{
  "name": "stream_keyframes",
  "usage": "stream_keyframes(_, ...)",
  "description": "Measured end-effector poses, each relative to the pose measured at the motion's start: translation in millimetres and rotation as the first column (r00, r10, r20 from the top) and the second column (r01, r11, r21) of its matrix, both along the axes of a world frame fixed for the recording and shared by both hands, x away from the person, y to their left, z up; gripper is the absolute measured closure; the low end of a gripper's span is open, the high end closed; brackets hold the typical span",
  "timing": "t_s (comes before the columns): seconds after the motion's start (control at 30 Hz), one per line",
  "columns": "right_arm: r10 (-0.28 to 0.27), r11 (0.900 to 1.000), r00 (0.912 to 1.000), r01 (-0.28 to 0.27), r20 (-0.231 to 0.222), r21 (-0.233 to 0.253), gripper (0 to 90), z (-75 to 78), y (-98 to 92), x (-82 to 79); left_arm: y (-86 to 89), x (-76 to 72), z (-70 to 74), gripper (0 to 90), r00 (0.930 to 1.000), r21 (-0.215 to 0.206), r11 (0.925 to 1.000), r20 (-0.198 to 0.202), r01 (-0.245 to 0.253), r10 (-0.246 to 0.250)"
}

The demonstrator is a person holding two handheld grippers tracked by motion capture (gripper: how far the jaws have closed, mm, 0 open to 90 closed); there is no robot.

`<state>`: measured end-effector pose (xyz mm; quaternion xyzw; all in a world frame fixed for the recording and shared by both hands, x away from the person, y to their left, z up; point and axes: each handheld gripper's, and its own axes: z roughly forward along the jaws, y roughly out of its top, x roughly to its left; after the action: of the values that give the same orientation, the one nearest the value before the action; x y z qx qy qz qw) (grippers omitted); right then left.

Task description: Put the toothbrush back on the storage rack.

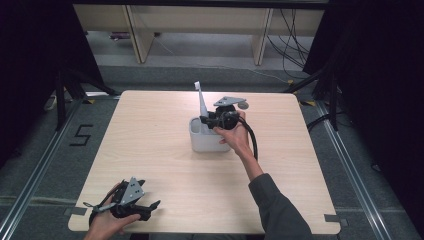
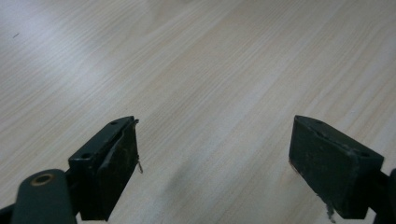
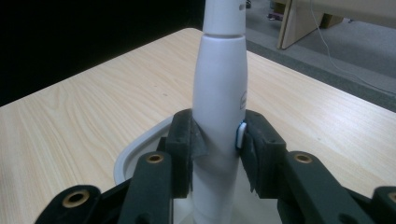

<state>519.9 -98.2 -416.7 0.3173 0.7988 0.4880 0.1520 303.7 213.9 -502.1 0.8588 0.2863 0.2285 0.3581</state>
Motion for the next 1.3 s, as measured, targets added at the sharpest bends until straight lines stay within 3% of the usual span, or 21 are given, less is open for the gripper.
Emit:
stream_keyframes(0.07, -0.007, 1.0, 0.9999, 0.008, 0.008, -0.016, 66.5, -1.0, -0.8, -0.8, 0.7, 0.2, 0.3, 15.2, 0.9999, 0.023, 0.9997, 0.006, 0.013, -0.013)
stream_keyframes(0.13, -0.004, 1.0, 0.9998, 0.004, -0.02, -0.004, 66.5, -2.5, -0.7, -1.4, 0.3, -0.5, -0.7, 15.2, 1.0, 0.017, 0.9998, 0.0, 0.005, -0.005)
stream_keyframes(0.2, 0.0, 1.0, 1.0, 0.0, 0.001, -0.016, 66.5, -2.9, -1.9, -0.9, -0.3, -0.2, -0.4, 15.2, 1.0, 0.003, 1.0, 0.003, 0.002, -0.002)
stream_keyframes(0.37, 0.001, 1.0, 0.9999, -0.001, -0.014, -0.014, 66.4, -4.2, -1.0, -3.0, 1.0, 0.0, 0.0, 15.1, 0.9999, 0.019, 0.9997, -0.002, 0.015, -0.015)
stream_keyframes(0.43, 0.007, 1.0, 0.9999, -0.007, -0.01, -0.016, 66.5, -4.6, -2.1, -2.5, -0.1, 0.1, -0.2, 15.2, 1.0, -0.001, 1.0, -0.001, 0.002, -0.002)
stream_keyframes(0.6, -0.012, 1.0, 0.9996, 0.012, -0.026, -0.018, 67.3, -4.2, -4.6, -3.9, -0.4, -0.5, -0.6, 15.1, 1.0, 0.005, 1.0, 0.0, -0.001, 0.001)
stream_keyframes(0.67, 0.0, 1.0, 1.0, 0.0, -0.003, 0.009, 67.5, -3.6, -4.9, -3.1, -0.7, -0.2, -0.7, 15.2, 1.0, 0.0, 1.0, 0.001, -0.003, 0.003)
stream_keyframes(0.7, -0.012, 1.0, 0.9998, 0.013, -0.017, 0.024, 67.6, -2.5, -3.9, -5.3, -0.5, -0.3, -0.9, 15.2, 1.0, 0.009, 1.0, 0.002, -0.001, 0.001)
stream_keyframes(0.73, 0.001, 1.0, 1.0, -0.001, -0.001, -0.004, 67.7, -0.1, -5.7, -4.4, -0.2, -0.7, -1.2, 15.2, 1.0, 0.013, 0.9999, -0.002, -0.002, 0.002)
stream_keyframes(0.8, 0.009, 1.0, 0.9999, -0.009, 0.013, 0.005, 67.6, 0.7, -5.0, -4.2, -0.3, -0.6, -1.0, 15.2, 1.0, 0.011, 0.9999, -0.003, -0.002, 0.002)
stream_keyframes(0.83, -0.006, 1.0, 1.0, 0.006, -0.004, 0.005, 67.4, 2.2, -5.0, -6.7, -0.7, -0.4, -0.7, 15.2, 1.0, 0.003, 1.0, 0.0, 0.0, 0.0)
stream_keyframes(0.97, 0.004, 1.0, 1.0, -0.004, 0.005, -0.007, 64.3, 1.3, -5.3, -6.1, 0.5, -0.5, -0.6, 15.2, 1.0, 0.022, 0.9997, -0.003, 0.008, -0.007)
stream_keyframes(1.0, 0.004, 1.0, 1.0, -0.004, 0.0, -0.004, 63.6, 1.1, -5.1, -6.6, -0.3, -0.6, -1.3, 15.2, 1.0, 0.007, 1.0, -0.004, -0.003, 0.003)
stream_keyframes(1.03, 0.008, 1.0, 0.9999, -0.008, 0.007, -0.002, 62.2, 0.7, -5.1, -6.8, 0.1, 0.5, -0.5, 15.2, 0.9998, 0.017, 0.9998, 0.017, -0.009, 0.009)
stream_keyframes(1.07, -0.01, 1.0, 0.9999, 0.01, -0.005, 0.01, 60.6, 1.0, -4.1, -9.4, -1.0, 0.2, -1.4, 15.1, 0.9998, -0.005, 0.9999, 0.012, -0.012, 0.012)
stream_keyframes(1.13, -0.004, 1.0, 0.9999, 0.004, 0.01, -0.004, 54.7, 1.7, -5.2, -9.2, 0.3, 0.0, -0.4, 15.2, 1.0, 0.025, 0.9997, 0.008, -0.003, 0.002)
stream_keyframes(1.2, -0.004, 1.0, 1.0, 0.004, -0.005, 0.007, 52.5, 2.4, -4.8, -10.7, -0.4, -1.1, -1.7, 15.2, 0.9999, 0.007, 1.0, -0.011, -0.004, 0.004)
stream_keyframes(1.3, 0.008, 1.0, 0.9998, -0.008, 0.018, 0.018, 48.1, 3.2, -5.4, -11.1, -0.5, -0.1, -0.7, 15.2, 1.0, 0.007, 1.0, 0.002, 0.002, -0.002)
